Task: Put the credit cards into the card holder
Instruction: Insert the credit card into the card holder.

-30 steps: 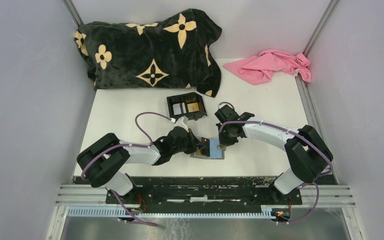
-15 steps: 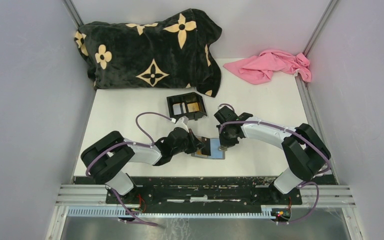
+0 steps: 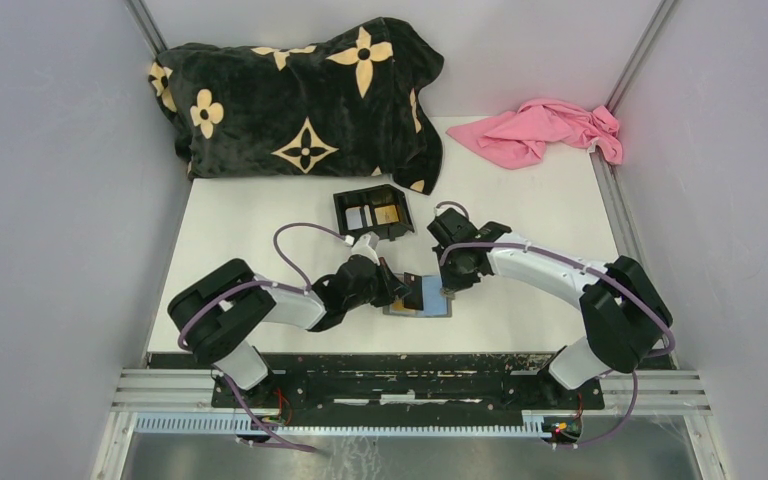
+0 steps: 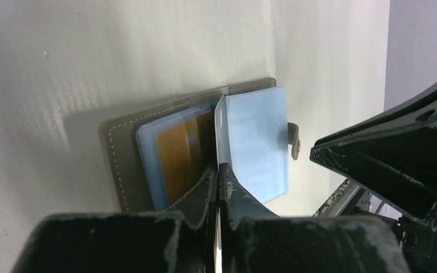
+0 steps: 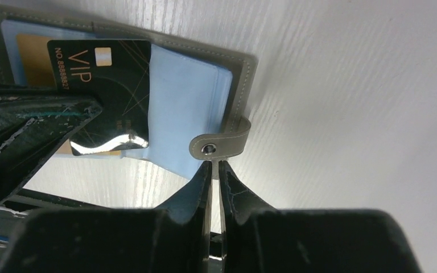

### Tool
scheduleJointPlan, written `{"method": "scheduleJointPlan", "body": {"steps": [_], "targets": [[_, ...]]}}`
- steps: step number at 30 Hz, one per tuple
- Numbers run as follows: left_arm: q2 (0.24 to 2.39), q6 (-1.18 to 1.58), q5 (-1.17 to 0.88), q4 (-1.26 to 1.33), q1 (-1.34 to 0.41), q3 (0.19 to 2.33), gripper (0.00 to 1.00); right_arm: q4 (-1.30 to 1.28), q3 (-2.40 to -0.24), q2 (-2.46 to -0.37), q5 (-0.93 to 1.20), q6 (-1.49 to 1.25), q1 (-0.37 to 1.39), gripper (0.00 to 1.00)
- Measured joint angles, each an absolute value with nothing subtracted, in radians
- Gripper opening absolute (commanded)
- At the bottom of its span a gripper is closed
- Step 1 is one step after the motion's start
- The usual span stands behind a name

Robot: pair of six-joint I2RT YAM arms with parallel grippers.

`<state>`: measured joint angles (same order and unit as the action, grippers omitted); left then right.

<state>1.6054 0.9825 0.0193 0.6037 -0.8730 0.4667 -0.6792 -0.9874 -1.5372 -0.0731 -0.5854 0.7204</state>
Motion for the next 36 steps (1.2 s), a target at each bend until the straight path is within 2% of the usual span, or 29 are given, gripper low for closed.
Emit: {"method": "scheduleJointPlan", "body": {"steps": [12,36], "targets": [[1.632,0.983,0.015,0.651,-0.873,0.465,0.03,-0.694,-0.987,-1.537,-0.074,-0.606,0.815,0.11],[1.666,1.025,0.017,0.836,-0.873,0.371,0.03,-0.678,-0.983,-1.665,-0.152,-0.623,0.807,0.05]]}}
